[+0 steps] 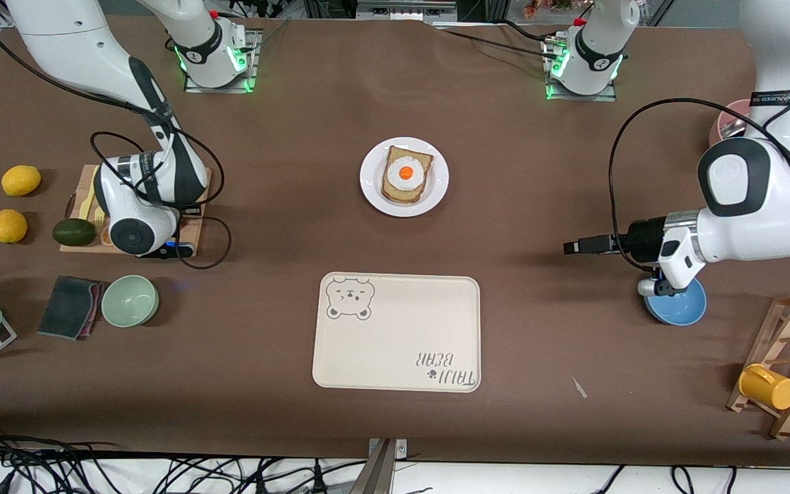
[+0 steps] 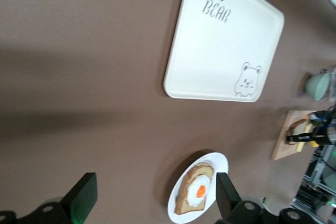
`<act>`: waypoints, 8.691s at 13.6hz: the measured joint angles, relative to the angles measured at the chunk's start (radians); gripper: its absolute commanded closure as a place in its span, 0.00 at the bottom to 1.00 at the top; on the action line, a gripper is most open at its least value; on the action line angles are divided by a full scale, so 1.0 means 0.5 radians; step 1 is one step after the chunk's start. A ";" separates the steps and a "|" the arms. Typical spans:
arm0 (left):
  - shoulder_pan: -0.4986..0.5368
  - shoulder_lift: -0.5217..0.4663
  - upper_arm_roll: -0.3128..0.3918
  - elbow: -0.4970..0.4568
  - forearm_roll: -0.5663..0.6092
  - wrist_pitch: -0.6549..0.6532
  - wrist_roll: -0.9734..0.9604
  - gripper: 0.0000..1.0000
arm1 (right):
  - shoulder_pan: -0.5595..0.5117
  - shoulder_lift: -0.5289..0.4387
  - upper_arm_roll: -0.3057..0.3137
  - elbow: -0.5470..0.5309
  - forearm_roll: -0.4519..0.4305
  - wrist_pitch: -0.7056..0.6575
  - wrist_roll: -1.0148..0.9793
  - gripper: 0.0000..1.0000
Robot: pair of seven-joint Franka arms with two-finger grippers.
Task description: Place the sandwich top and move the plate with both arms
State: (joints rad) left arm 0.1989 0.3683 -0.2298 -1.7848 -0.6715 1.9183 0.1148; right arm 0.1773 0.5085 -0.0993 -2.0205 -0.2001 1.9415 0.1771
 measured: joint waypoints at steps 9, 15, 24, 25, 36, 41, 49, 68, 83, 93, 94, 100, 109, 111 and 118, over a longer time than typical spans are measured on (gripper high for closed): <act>0.186 -0.133 -0.030 0.014 -0.013 -0.027 0.104 0.01 | -0.006 0.006 -0.011 0.414 -0.002 -0.391 0.092 1.00; 0.149 -0.127 -0.072 -0.211 -0.013 -0.027 0.259 0.09 | -0.011 0.011 -0.026 0.720 0.152 -0.737 0.199 1.00; 0.154 -0.094 -0.070 -0.603 -0.473 -0.021 0.912 0.01 | 0.358 0.039 0.018 0.963 1.046 -0.987 1.480 1.00; 0.155 -0.074 -0.070 -0.635 -0.474 -0.020 0.995 0.01 | 0.431 0.053 0.019 0.967 1.143 -0.972 1.659 1.00; 0.103 0.031 -0.148 -0.670 -0.546 -0.007 1.115 0.00 | 1.176 0.336 0.044 1.067 1.955 -0.290 3.114 1.00; 0.102 0.134 -0.204 -0.681 -0.606 0.027 1.114 0.00 | 1.276 0.605 0.038 1.151 2.022 -0.030 3.196 1.00; 0.081 0.199 -0.363 -0.878 -0.977 0.272 1.574 0.01 | 1.274 0.662 -0.016 1.329 1.770 0.033 3.206 0.00; -0.147 0.545 -0.499 -0.874 -1.414 0.482 1.970 0.44 | 1.242 0.306 -1.057 1.398 1.296 -0.420 1.692 0.00; -0.289 0.622 -0.497 -0.801 -1.434 0.614 1.977 0.71 | 0.580 -0.074 -0.946 1.400 1.088 -0.673 0.019 0.00; -0.330 0.645 -0.495 -0.798 -1.434 0.675 1.984 0.76 | -0.357 -0.658 -0.021 1.131 0.536 -0.722 -0.606 0.00; -0.340 0.646 -0.495 -0.797 -1.434 0.680 1.986 0.76 | -0.361 -0.742 0.006 1.050 0.536 -0.723 -0.624 0.00; -0.378 0.644 -0.495 -0.792 -1.434 0.741 1.986 0.98 | -0.363 -0.974 0.226 0.791 0.460 -0.647 -0.612 0.00; -0.385 0.644 -0.494 -0.790 -1.434 0.748 2.000 1.00 | -0.360 -0.998 0.133 0.758 0.443 -0.587 -0.614 0.00; -0.384 0.637 -0.481 -0.777 -1.434 0.752 2.000 1.00 | -0.360 -0.989 0.102 0.757 0.442 -0.587 -0.615 0.00; -0.370 0.539 -0.402 -0.724 -1.434 0.747 1.875 1.00 | -0.360 -0.984 0.074 0.757 0.440 -0.588 -0.509 0.00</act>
State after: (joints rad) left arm 0.0138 0.6380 -0.4309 -2.1469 -1.3883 2.2920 1.0523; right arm -0.0028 0.0163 -0.0621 -1.6419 0.0201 1.6474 -0.0774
